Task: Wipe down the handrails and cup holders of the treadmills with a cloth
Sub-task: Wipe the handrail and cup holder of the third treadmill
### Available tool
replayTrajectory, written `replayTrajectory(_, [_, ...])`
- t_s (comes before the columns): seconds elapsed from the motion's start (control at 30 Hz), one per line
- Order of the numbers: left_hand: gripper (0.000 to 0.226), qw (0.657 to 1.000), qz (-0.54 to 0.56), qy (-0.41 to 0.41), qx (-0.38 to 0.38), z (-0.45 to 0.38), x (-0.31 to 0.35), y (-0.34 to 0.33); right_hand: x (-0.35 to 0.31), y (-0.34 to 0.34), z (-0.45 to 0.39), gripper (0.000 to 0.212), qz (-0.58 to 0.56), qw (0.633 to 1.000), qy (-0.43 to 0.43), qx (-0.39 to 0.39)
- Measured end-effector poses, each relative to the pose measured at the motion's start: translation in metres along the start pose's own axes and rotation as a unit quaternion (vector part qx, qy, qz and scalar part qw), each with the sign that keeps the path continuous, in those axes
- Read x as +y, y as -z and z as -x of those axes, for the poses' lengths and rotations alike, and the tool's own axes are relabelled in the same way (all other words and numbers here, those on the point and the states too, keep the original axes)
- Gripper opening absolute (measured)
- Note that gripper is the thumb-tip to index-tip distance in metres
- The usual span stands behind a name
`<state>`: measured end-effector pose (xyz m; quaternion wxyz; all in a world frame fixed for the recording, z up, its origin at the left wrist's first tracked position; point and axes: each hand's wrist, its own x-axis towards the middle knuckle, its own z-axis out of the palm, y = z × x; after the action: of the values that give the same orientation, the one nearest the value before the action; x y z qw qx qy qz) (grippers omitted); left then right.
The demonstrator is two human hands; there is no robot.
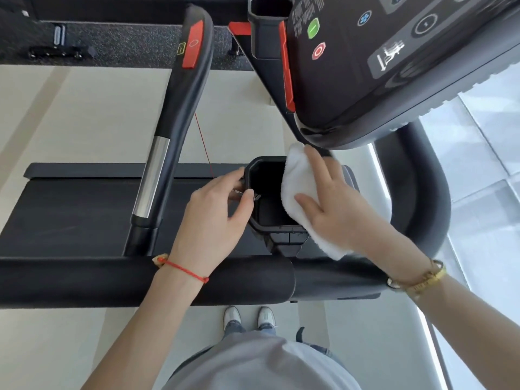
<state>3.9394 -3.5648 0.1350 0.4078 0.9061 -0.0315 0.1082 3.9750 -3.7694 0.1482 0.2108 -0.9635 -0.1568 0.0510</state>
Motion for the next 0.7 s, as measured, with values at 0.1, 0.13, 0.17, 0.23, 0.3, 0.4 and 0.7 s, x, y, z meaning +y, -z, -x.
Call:
replayTrajectory(0.1, [0.031,1.000,0.004,-0.004,-0.006,0.000,0.000,0.001,-0.002,-0.001,0.007,0.075,-0.063,0.996,-0.056,-0.014])
replayTrajectory(0.13, [0.031,1.000,0.001,-0.006,-0.006,0.000,0.000,0.001,-0.002,0.000,0.003,0.073,-0.065,0.996,-0.064,-0.020])
replayTrajectory(0.17, [0.030,1.000,-0.003,-0.006,-0.005,0.000,0.000,0.001,-0.002,0.002,-0.004,0.070,-0.065,0.995,-0.070,-0.029])
replayTrajectory(0.23, [0.029,1.000,-0.006,-0.004,-0.006,0.001,0.001,0.000,-0.003,0.009,-0.019,0.058,-0.067,0.993,-0.083,-0.046])
replayTrajectory(0.3, [0.028,1.000,-0.003,0.001,-0.005,0.001,0.001,0.000,-0.005,0.014,-0.024,0.050,-0.070,0.992,-0.092,-0.057])
replayTrajectory(0.4, [0.028,1.000,-0.004,0.005,-0.008,0.000,0.001,0.001,-0.005,0.007,-0.006,0.040,-0.068,0.991,-0.105,-0.050])
replayTrajectory(0.7, [0.030,1.000,-0.011,-0.002,-0.001,0.000,0.003,0.000,-0.009,0.019,-0.026,0.046,-0.084,0.985,-0.116,-0.093])
